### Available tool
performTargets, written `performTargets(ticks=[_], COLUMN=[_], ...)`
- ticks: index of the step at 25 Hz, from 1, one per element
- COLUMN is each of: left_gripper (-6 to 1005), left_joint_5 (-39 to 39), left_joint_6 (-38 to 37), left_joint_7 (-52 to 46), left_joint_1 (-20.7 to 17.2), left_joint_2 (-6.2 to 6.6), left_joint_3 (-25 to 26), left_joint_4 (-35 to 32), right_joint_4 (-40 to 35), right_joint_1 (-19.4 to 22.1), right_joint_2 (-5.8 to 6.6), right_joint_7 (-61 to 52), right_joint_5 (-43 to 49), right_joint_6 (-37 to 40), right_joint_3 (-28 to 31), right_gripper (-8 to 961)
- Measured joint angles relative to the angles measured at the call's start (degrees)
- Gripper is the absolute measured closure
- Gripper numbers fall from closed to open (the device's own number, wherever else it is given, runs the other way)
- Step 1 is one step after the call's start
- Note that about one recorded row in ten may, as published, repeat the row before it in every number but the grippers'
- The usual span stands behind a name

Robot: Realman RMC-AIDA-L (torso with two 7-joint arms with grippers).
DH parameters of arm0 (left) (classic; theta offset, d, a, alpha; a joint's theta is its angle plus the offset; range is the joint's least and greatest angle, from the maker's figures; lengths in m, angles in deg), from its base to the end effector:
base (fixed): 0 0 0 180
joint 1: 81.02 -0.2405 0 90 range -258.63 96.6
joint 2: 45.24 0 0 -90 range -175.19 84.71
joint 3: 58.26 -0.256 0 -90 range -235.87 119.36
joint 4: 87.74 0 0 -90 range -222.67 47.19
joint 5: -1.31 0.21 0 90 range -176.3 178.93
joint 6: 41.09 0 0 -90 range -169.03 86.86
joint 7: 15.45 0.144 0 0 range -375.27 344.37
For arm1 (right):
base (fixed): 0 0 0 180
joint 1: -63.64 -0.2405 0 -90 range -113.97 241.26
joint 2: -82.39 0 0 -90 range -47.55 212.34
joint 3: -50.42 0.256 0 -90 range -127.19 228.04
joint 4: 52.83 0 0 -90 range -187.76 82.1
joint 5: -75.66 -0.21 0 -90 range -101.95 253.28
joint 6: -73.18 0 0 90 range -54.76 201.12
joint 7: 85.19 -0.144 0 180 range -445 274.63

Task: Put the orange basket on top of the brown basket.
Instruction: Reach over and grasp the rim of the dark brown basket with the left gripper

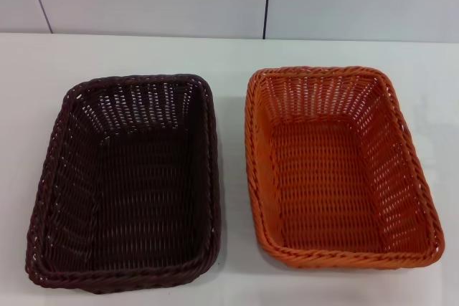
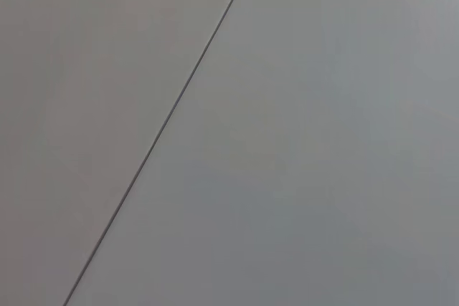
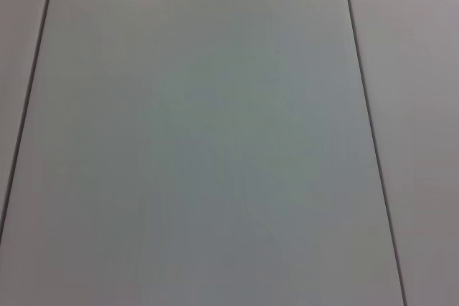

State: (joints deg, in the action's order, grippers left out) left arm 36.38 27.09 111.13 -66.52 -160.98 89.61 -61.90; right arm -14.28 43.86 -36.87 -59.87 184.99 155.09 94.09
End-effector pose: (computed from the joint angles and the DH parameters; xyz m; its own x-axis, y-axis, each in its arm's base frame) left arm -0.4026 0.2885 0.1730 0.3725 -0.3746 0.8491 0.9271 0.1099 -0.3582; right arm 0.2415 0.3226 0.0089 0.6857 0.4166 -0.5969 -0.6987 0.1468 -0.7002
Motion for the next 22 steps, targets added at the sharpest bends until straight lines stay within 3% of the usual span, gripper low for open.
performTargets(ticks=[15, 18, 19, 20, 22], left_gripper=[341, 342, 342, 342, 342], left_joint_5=[0.1, 1.3, 4.7, 4.7, 9.4], left_joint_6=[0.2, -1.5, -4.2, -4.2, -5.4], left_joint_7=[-1.6, -6.8, -15.0, -15.0, -23.0], left_joint_1=[0.0, -0.9, -1.6, -1.6, -1.9], left_joint_2=[0.13, 1.18, 2.60, 2.60, 3.92], left_joint_3=[-1.1, -5.5, -9.6, -9.6, -11.9], left_joint_4=[0.3, 2.8, 6.3, 6.3, 9.2], right_joint_4=[0.0, -0.2, -0.3, -0.3, -0.3], right_joint_1=[-0.1, -0.2, -0.3, -0.3, -0.3], right_joint_2=[0.00, 0.00, 0.00, 0.00, 0.00], right_joint_7=[0.0, 0.0, 0.0, 0.0, 0.0], right_joint_5=[0.0, 0.0, 0.0, 0.0, 0.0], right_joint_6=[-0.1, -0.2, -0.2, -0.2, -0.2], right_joint_3=[-0.1, 0.1, 0.2, 0.2, 0.2], right_gripper=[288, 288, 288, 288, 288])
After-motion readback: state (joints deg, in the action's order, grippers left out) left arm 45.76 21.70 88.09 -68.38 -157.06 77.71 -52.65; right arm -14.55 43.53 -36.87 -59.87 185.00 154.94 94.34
